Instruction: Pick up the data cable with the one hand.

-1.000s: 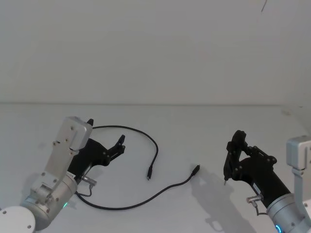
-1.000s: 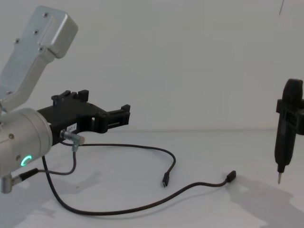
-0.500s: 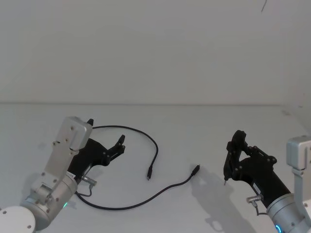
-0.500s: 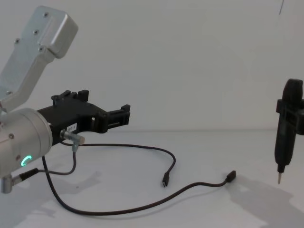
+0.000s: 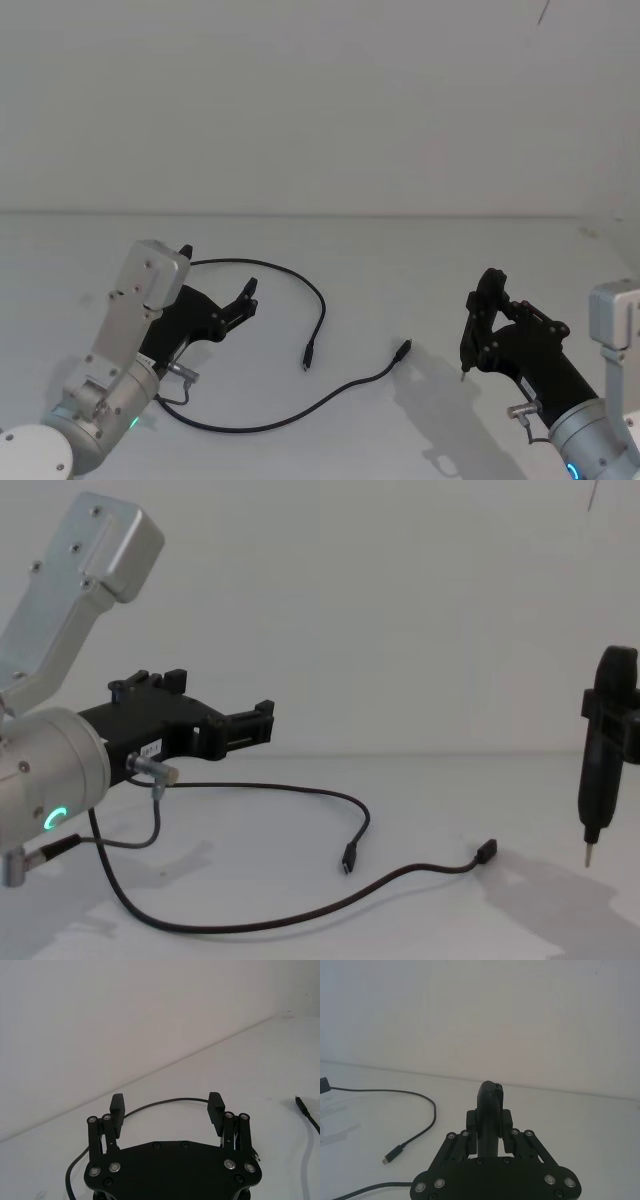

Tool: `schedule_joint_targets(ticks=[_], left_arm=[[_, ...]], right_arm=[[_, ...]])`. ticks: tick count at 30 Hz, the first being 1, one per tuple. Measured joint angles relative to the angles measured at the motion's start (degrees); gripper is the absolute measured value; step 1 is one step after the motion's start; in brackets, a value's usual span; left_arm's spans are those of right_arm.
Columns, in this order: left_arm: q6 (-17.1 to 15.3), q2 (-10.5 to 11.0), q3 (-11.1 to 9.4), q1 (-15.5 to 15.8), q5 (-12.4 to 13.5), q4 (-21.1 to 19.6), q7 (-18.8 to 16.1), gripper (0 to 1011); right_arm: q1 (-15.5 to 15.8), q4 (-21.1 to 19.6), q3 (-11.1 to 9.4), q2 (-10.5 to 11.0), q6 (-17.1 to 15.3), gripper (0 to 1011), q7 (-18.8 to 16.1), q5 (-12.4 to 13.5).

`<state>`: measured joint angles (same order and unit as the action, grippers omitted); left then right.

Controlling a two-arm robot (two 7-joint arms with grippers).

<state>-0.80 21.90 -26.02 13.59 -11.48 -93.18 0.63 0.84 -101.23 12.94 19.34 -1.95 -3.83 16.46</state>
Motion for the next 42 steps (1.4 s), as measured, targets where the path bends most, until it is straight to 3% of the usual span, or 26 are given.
schedule_joint_targets(ticks=[9,17,33,42], left_arm=[[0.0,-0.1,0.0,0.3,-0.1,0.1,0.5,1000],[-1.2,0.0,-0.4,1.5,-1.6,0.7,3.9,1000],[-8.8,2.1,-1.6,5.2,-7.6,1.0,16.5,1000],[-15.3,3.5,-4.3,10.0,-10.0,2.9,24.9,1000]], right_arm=[[0.0,0.0,0.0,0.0,0.0,279,0.0,0.0],[0.0,0.0,0.0,0.0,0.0,279,0.0,0.0],[0.0,0.0,0.0,0.0,0.0,279,0.0,0.0],[0.0,0.0,0.0,0.0,0.0,279,0.0,0.0]])
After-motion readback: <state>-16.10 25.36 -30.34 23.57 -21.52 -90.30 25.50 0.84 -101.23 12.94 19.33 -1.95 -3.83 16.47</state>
